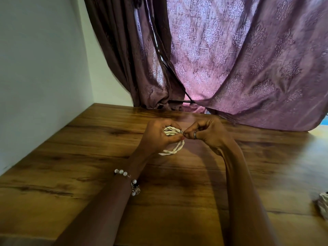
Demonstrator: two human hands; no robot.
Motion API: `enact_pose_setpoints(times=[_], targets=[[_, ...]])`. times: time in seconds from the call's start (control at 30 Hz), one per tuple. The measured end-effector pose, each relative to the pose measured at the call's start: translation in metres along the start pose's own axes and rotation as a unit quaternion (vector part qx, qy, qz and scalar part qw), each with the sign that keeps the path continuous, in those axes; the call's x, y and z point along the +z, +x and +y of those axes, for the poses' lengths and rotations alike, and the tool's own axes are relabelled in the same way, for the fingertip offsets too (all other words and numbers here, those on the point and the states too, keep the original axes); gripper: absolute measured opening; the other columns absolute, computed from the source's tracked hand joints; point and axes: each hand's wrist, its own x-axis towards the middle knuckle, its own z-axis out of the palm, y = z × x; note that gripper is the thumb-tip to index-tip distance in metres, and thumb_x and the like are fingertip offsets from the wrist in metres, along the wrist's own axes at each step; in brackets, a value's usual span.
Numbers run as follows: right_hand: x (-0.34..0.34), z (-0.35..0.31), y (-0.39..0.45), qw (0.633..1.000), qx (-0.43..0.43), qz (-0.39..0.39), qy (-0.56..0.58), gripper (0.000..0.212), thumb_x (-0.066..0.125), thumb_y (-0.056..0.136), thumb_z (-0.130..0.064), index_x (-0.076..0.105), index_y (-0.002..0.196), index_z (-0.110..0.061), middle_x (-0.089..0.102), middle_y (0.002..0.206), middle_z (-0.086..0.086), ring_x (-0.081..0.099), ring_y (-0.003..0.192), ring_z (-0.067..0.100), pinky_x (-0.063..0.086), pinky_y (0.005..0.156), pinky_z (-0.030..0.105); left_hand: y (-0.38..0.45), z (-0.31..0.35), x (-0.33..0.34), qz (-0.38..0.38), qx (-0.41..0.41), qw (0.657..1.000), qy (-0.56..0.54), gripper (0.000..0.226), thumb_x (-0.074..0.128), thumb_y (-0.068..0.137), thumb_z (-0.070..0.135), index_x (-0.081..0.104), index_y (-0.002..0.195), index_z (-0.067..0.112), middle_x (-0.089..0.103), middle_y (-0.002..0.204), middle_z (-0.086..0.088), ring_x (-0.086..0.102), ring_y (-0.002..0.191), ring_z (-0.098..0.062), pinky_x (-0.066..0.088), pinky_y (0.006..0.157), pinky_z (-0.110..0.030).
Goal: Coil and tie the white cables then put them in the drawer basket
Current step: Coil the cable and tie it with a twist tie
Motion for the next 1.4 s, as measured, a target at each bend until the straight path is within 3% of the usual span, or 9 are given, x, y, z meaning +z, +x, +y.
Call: enact_pose_setpoints(times=[0.1,0.4,0.57,0.77,1.0,1.13,1.27,1.33,1.4], targets=[[-0.001,-0.004,-0.001,1.000,-0.024,-0.002,-0.020,0.033,0.057,0.076,0.025,0.060,0.108,0.019,0.056,0.097,0.005,0.057,0.058,-0.018,0.042,0.059,0.001,0.000,-0.001,-0.002,-0.008,-0.017,1.000,-0.011,0.021,0.083,0.063,0.019,0.075,0.082,0.014,0.072,0.075,0.009,0.066,0.069,-0.001,0.054,0.068,-0.027],[0.001,-0.001,-0.002,0.998,-0.050,0.003,-0.030,0.033,0.060,0.075,0.022,0.062,0.107,0.015,0.058,0.097,0.005,0.057,0.062,-0.018,0.042,0.061,0.002,0.002,0.000,-0.007,-0.028,-0.027,0.999,-0.018,0.021,0.085,0.065,0.010,0.075,0.083,0.010,0.073,0.077,0.006,0.066,0.070,-0.004,0.054,0.068,-0.030],[0.001,0.001,0.001,0.997,-0.068,0.012,-0.032,0.031,0.060,0.076,0.021,0.064,0.105,0.014,0.059,0.098,-0.001,0.057,0.064,-0.019,0.043,0.063,0.002,0.001,-0.001,-0.007,-0.029,-0.025,0.999,-0.028,0.025,0.083,0.063,0.019,0.076,0.085,0.011,0.074,0.078,0.002,0.068,0.071,-0.008,0.055,0.068,-0.032],[0.004,0.011,0.003,0.997,-0.024,0.023,0.072,0.015,0.070,0.074,0.013,0.073,0.085,0.003,0.074,0.079,0.009,0.069,0.074,0.015,0.056,0.069,0.023,0.002,-0.002,-0.007,-0.016,-0.037,0.999,-0.028,0.024,0.081,0.062,0.025,0.075,0.083,0.015,0.073,0.076,0.004,0.066,0.069,-0.005,0.056,0.070,-0.035],[0.009,0.009,0.003,0.987,0.009,0.014,0.161,0.016,0.062,0.080,0.014,0.072,0.079,0.002,0.074,0.074,0.008,0.068,0.070,0.017,0.059,0.071,0.029,0.003,-0.003,-0.008,0.006,-0.020,0.999,-0.024,0.034,0.077,0.059,0.042,0.074,0.085,0.019,0.074,0.079,0.001,0.069,0.073,-0.014,0.057,0.070,-0.040],[0.011,0.004,0.002,0.976,0.023,0.027,0.216,0.047,0.053,0.080,0.018,0.070,0.052,-0.015,0.070,0.067,0.004,0.066,0.071,0.020,0.057,0.075,0.038,0.003,0.000,-0.006,0.014,0.011,1.000,-0.015,0.038,0.075,0.061,0.041,0.074,0.086,0.012,0.074,0.082,-0.001,0.070,0.075,-0.014,0.056,0.071,-0.039],[0.014,0.004,0.002,0.973,0.053,0.037,0.223,0.035,0.056,0.080,0.015,0.070,0.059,-0.009,0.070,0.069,0.005,0.064,0.068,0.017,0.052,0.084,0.050,0.003,0.001,-0.005,0.026,0.034,0.999,0.011,0.037,0.074,0.062,0.040,0.075,0.085,0.011,0.074,0.082,0.001,0.069,0.075,-0.011,0.055,0.070,-0.037],[0.014,0.003,0.001,0.969,0.070,0.039,0.234,0.038,0.056,0.082,0.012,0.070,0.057,-0.013,0.069,0.069,0.004,0.062,0.071,0.017,0.052,0.082,0.050,0.003,-0.001,-0.005,0.028,0.037,0.999,0.012,0.031,0.076,0.064,0.036,0.074,0.085,0.013,0.074,0.082,0.003,0.069,0.076,-0.011,0.055,0.070,-0.040],[0.015,0.002,0.001,0.957,0.085,0.037,0.276,0.026,0.059,0.084,0.008,0.070,0.067,-0.008,0.069,0.068,0.003,0.061,0.067,0.012,0.053,0.082,0.047,0.003,-0.002,-0.005,0.029,0.044,0.999,0.005,0.024,0.079,0.066,0.029,0.073,0.084,0.013,0.074,0.085,0.004,0.069,0.078,-0.011,0.055,0.071,-0.042]])
